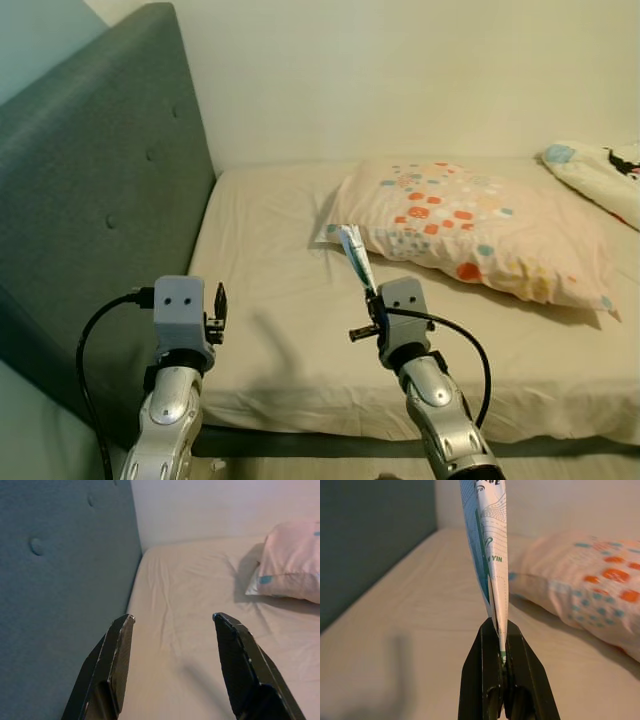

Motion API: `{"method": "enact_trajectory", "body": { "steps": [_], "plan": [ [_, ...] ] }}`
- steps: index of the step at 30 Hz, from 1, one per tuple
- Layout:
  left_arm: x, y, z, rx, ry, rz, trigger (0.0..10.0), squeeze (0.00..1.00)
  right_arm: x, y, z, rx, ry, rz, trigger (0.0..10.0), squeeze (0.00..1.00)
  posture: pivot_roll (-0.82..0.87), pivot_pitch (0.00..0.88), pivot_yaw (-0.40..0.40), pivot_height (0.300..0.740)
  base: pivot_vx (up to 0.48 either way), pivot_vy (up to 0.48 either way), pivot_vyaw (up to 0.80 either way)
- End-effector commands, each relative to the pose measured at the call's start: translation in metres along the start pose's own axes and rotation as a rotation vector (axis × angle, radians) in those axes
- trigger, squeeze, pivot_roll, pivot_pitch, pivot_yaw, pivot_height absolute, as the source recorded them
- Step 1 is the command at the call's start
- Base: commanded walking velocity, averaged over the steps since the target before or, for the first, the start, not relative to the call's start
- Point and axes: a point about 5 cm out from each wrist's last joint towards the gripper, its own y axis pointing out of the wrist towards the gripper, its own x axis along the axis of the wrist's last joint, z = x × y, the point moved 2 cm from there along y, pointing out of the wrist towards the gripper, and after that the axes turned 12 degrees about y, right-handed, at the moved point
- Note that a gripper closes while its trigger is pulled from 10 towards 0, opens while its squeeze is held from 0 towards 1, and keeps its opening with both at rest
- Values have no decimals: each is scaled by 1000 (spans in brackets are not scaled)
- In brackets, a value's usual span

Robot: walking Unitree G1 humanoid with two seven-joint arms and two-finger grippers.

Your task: Clean up the room

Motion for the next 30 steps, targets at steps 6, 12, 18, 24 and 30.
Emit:
{"method": "enact_trajectory", "body": {
  "steps": [6,12,18,24,30],
  "plan": [
    [-8,-4,2,11,14,22,10000,0,2,-2,6,46,13,-14,10000,0,-38,39,-4,687,0,0,0],
    [-8,-5,2,10,13,19,10000,0,3,-2,7,48,9,-14,10000,0,-39,37,-4,712,0,0,0],
    [-8,-5,1,7,13,19,10000,0,2,-2,8,50,4,-8,10000,0,-41,37,-2,736,0,0,0],
    [-11,-4,1,1,14,35,10000,0,-5,-1,7,38,-58,20,10000,0,-41,36,-2,736,0,0,0],
    [-42,-11,0,-63,69,168,10000,0,-13,-2,8,46,-1,67,10000,0,-43,40,0,736,0,0,0]
  ]
}}
